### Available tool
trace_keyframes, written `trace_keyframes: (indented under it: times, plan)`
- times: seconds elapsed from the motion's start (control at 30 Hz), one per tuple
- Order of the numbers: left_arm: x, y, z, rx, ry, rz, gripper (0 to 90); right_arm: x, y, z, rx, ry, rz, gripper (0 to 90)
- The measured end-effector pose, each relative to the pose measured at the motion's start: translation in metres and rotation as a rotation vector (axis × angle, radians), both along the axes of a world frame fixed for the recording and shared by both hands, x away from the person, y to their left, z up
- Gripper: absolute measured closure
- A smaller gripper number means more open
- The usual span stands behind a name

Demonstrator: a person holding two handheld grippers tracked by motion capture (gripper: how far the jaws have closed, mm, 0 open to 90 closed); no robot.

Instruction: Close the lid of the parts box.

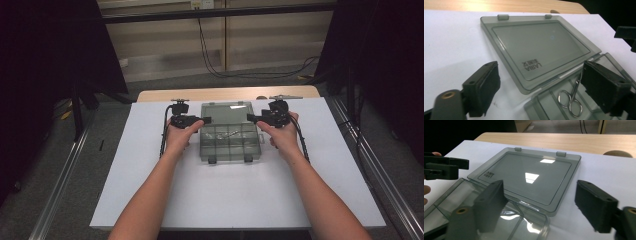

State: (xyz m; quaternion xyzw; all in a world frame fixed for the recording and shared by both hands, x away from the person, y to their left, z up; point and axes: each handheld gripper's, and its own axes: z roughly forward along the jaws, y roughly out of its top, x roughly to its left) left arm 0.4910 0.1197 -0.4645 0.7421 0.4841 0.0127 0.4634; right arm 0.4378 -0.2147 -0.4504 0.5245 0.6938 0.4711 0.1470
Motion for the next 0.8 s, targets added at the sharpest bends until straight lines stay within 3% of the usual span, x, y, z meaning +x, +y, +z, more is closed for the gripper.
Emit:
trace_keyframes:
  times: [0.1, 0.17, 0.2, 0.27, 0.3, 0.43, 0.63, 0.8]
  plan:
    - [0.004, 0.001, -0.004, -0.023, 0.019, 0.035, 20.2, 0.005, 0.003, -0.004, 0.009, 0.025, -0.004, 31.1]
    - [0.005, 0.000, -0.006, -0.064, 0.037, 0.058, 23.2, 0.010, 0.004, -0.007, 0.009, 0.045, -0.004, 35.3]
    - [0.006, 0.001, -0.008, -0.061, 0.047, 0.051, 24.5, 0.011, 0.003, -0.009, 0.009, 0.051, -0.005, 37.4]
    - [0.007, 0.001, -0.009, -0.066, 0.053, 0.054, 27.2, 0.015, 0.002, -0.012, 0.043, 0.087, 0.000, 38.3]
    - [0.008, 0.000, -0.013, -0.083, 0.074, 0.056, 27.9, 0.017, 0.000, -0.014, 0.058, 0.098, -0.006, 39.2]
    - [0.010, -0.001, -0.016, -0.088, 0.078, 0.057, 30.3, 0.023, -0.003, -0.020, 0.098, 0.134, -0.020, 43.4]
    - [0.011, -0.003, -0.019, -0.120, 0.118, 0.084, 35.6, 0.029, -0.002, -0.029, 0.048, 0.169, -0.009, 48.7]
    - [0.012, -0.005, -0.021, -0.101, 0.117, 0.091, 39.4, 0.033, -0.001, -0.035, 0.046, 0.187, -0.008, 48.8]
